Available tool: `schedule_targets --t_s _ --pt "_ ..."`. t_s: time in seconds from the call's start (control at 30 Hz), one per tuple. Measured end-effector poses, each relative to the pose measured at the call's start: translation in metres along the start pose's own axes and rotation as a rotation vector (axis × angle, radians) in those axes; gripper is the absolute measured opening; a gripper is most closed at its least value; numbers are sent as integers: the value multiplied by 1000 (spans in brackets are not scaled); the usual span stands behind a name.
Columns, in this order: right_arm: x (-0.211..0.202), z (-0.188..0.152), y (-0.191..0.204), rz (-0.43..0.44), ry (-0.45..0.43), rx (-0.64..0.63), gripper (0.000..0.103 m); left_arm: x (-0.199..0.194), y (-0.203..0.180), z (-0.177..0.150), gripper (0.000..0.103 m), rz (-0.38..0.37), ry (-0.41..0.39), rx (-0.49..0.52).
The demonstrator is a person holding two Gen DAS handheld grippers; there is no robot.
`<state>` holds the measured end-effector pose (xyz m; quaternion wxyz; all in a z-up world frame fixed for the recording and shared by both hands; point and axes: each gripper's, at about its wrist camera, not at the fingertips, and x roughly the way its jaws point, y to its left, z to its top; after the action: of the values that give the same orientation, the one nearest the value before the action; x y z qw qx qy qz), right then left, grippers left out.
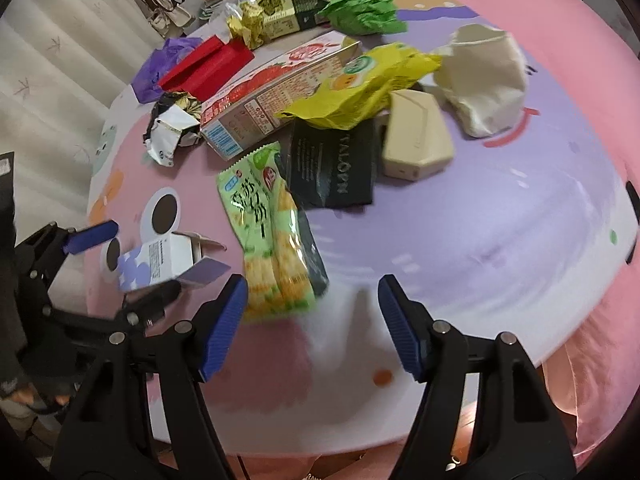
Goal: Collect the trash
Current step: 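Grasp the white-blue milk carton with left tool while right tool grasps green snack packet, then carry both items over the bin and open both tools to drop them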
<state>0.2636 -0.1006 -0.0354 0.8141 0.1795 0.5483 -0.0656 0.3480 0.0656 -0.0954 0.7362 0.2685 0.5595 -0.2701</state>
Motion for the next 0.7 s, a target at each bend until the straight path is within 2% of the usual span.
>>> schedule_targets --t_s 0.07,0.2,0.3,0.33,0.37,0.5,0.6,0.7 --pt "10 4 6 -15 4 -18 63 7 1 0 71 -16 18 -7" --pt "21 8 17 -43 -11 -74 57 16 2 -4 48 -27 39 -22" --pt "23 6 26 -62 -29 -123 43 19 6 -11 37 -30 48 -48" --pt "23 4 29 -60 -33 -144 39 19 6 -13 35 -33 46 -58" --pt "23 3 30 -57 -33 -154 30 20 5 -14 35 -33 47 -64" --pt "20 0 33 -20 -23 -181 12 20 2 -18 35 -19 40 -67" --pt "10 0 36 25 -16 -214 3 11 0 -15 35 -6 22 -88" --pt "-6 -2 35 56 -21 -246 2 3 -3 -9 35 5 9 -135"
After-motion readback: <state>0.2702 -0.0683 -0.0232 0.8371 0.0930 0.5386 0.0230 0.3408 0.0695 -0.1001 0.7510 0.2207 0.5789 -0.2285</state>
